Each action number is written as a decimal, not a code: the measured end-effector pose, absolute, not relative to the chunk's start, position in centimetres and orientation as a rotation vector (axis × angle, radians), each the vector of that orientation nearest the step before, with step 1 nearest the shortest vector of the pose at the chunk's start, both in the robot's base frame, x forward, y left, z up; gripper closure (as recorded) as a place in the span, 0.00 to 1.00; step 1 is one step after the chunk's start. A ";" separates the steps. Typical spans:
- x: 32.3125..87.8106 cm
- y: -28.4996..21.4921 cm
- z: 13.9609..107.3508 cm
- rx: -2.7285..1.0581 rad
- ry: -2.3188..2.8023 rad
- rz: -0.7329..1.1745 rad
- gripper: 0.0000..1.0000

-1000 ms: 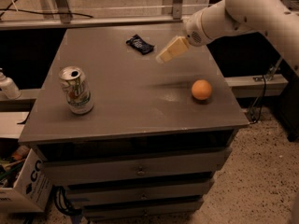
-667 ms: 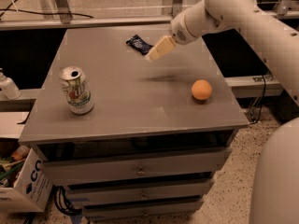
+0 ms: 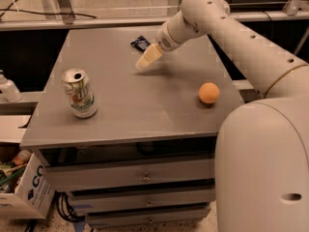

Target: Move rxbar blueberry near 7up can

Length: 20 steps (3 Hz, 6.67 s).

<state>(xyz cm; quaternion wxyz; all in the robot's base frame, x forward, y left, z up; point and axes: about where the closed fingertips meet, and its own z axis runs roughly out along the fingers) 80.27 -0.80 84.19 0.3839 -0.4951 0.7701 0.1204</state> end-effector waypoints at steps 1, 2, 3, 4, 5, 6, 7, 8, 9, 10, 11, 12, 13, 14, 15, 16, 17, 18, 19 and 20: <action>82.0 1.1 83.4 -1.273 1.969 0.312 0.00; 83.4 2.1 83.4 -1.259 1.969 0.318 0.00; 84.4 1.3 82.9 -1.190 2.013 0.344 0.18; 84.6 0.3 81.4 -1.134 2.071 0.379 0.40; 84.6 0.1 81.6 -1.127 2.078 0.382 0.63; 84.6 0.1 82.0 -1.127 2.078 0.382 0.87; 84.6 0.1 82.1 -1.126 2.078 0.382 1.00; 84.6 0.1 82.3 -1.126 2.078 0.382 1.00; 83.0 -0.5 84.1 -1.115 2.031 0.426 1.00; 80.3 -1.2 87.0 -1.100 1.945 0.470 1.00; 77.8 -1.6 88.8 -1.096 1.880 0.501 1.00; 75.0 -1.1 89.6 -1.123 1.831 0.545 1.00; 71.9 0.3 89.8 -1.181 1.774 0.629 1.00; 68.6 1.4 90.1 -1.224 1.714 0.708 1.00; 68.6 1.4 90.1 -1.224 1.714 0.708 1.00; 67.4 2.7 90.2 -1.256 1.682 0.741 1.00; 65.4 4.5 90.2 -1.296 1.633 0.801 1.00; 63.0 5.9 89.8 -1.332 1.600 0.860 1.00; 60.8 6.4 88.4 -1.359 1.610 0.910 1.00; 59.1 6.5 87.3 -1.391 1.630 0.946 1.00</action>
Offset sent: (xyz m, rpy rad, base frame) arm 0.0528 0.0352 0.0009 0.0193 -0.0012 -0.0197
